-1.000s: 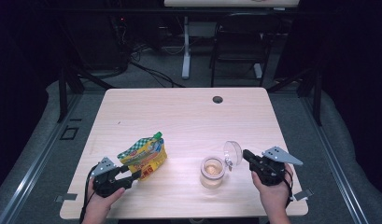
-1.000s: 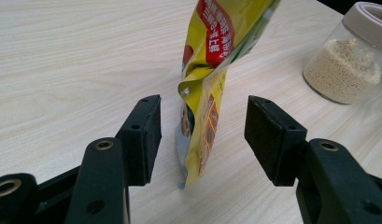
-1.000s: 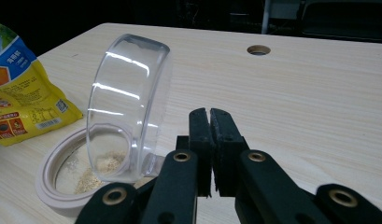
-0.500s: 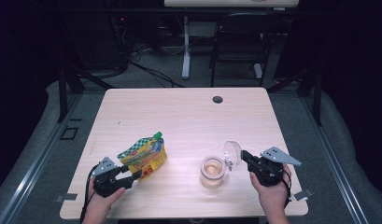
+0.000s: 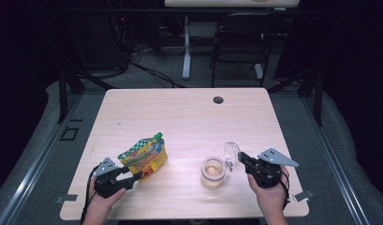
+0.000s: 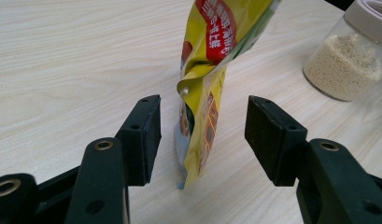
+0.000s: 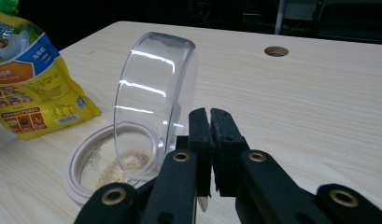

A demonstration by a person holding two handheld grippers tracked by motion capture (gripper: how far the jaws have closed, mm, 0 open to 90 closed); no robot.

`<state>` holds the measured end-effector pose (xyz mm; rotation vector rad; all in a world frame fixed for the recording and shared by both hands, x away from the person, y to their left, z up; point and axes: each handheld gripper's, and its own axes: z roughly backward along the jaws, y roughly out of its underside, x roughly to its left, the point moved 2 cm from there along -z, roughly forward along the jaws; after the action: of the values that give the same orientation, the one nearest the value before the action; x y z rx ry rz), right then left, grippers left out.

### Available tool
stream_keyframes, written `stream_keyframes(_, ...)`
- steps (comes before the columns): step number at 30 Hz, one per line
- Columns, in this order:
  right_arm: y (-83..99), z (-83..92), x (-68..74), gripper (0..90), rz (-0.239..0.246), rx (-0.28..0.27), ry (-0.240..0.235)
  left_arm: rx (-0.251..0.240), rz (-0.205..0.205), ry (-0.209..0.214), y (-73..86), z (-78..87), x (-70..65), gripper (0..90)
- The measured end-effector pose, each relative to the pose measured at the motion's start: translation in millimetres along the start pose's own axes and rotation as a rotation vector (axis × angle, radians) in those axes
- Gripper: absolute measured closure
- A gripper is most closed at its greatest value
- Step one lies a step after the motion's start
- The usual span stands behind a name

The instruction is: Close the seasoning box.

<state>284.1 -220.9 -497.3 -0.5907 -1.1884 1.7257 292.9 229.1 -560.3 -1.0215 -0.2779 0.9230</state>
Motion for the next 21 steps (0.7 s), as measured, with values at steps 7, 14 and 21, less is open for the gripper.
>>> stream_keyframes(7,0.8,-2.1,4.2,87.6,0.016,0.011,-0.010,0.000,-0.001,0.000,0.1,-0.4,-0.2,46.0)
stream_keyframes(14,2.2,-5.0,9.1,87.1,0.028,0.019,-0.021,0.001,-0.002,0.002,0.1,-0.8,-0.1,46.0)
stream_keyframes(21,5.9,-11.2,17.1,86.8,0.056,0.042,-0.042,0.000,-0.004,0.003,0.1,-0.8,-0.3,46.0)
